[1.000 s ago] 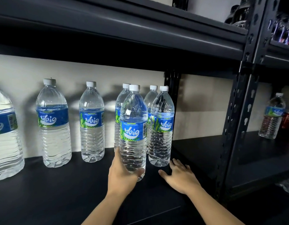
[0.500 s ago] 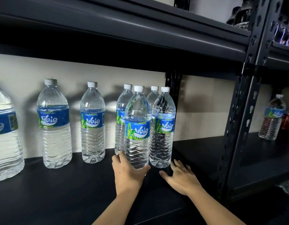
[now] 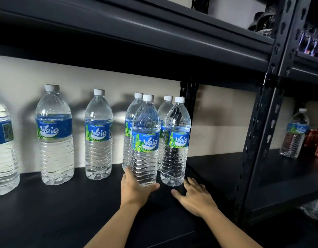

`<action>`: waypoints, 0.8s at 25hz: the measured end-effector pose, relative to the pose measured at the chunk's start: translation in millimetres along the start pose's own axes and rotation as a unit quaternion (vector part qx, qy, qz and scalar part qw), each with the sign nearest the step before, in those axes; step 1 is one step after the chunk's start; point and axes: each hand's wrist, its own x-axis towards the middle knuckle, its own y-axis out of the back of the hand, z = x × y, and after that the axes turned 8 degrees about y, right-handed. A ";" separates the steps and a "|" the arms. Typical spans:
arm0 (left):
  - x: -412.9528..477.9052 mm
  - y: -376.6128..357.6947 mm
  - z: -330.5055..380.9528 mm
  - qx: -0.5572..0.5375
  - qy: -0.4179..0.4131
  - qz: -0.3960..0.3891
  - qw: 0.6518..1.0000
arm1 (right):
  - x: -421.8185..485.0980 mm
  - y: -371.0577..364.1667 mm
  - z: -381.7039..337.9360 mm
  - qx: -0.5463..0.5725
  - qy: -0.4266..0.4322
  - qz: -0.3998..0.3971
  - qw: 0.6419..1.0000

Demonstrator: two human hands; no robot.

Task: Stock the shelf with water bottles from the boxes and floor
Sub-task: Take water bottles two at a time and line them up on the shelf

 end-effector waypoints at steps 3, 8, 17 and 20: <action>4.1 9.7 -6.4 0.011 -0.005 -0.033 0.999 | 1.1 0.6 1.3 0.003 0.000 -0.003 1.000; 1.4 4.8 -2.2 0.032 -0.002 -0.011 0.999 | 0.9 0.3 1.2 0.007 -0.005 -0.005 1.000; 4.1 -0.5 -3.7 0.037 0.011 -0.011 0.999 | -1.4 3.4 -0.1 0.019 -0.006 -0.005 1.000; 3.9 -0.4 -3.3 0.041 0.004 -0.015 0.999 | -1.7 4.7 -0.2 0.015 -0.009 -0.008 1.000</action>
